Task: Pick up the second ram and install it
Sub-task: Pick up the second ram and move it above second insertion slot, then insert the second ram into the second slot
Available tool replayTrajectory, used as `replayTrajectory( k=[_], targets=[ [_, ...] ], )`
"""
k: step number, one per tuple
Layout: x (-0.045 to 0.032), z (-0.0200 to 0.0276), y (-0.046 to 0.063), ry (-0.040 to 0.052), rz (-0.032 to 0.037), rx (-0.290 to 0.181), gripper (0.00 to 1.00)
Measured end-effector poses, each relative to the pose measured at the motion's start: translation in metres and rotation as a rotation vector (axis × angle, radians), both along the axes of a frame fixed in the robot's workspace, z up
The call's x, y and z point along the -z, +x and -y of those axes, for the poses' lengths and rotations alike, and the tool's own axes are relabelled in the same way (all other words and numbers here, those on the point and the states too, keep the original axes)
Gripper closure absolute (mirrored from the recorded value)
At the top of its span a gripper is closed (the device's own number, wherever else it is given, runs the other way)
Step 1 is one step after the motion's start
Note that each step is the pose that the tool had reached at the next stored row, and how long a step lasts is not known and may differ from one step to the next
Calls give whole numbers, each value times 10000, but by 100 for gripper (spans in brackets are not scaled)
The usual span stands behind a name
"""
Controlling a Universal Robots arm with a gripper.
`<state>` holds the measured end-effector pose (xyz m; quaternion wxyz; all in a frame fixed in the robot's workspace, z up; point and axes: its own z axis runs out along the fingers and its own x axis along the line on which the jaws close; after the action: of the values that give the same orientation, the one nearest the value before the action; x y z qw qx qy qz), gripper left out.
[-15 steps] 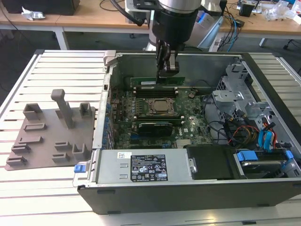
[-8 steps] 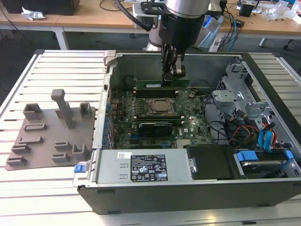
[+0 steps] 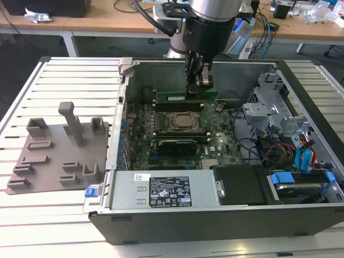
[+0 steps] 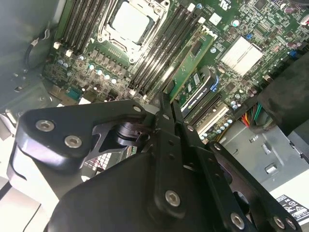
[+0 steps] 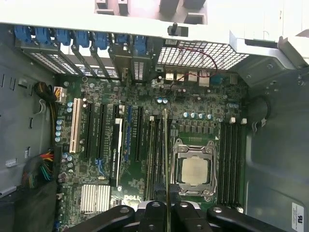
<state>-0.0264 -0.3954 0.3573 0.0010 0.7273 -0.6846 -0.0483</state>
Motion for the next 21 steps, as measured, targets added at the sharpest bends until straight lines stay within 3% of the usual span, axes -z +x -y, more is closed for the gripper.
replayTrajectory(
  k=[12,16,21],
  targets=[
    [4,0,1,0,0,0,86],
    [63,0,1,-1,0,0,86],
    [193,0,1,0,-1,0,86]
  ],
)
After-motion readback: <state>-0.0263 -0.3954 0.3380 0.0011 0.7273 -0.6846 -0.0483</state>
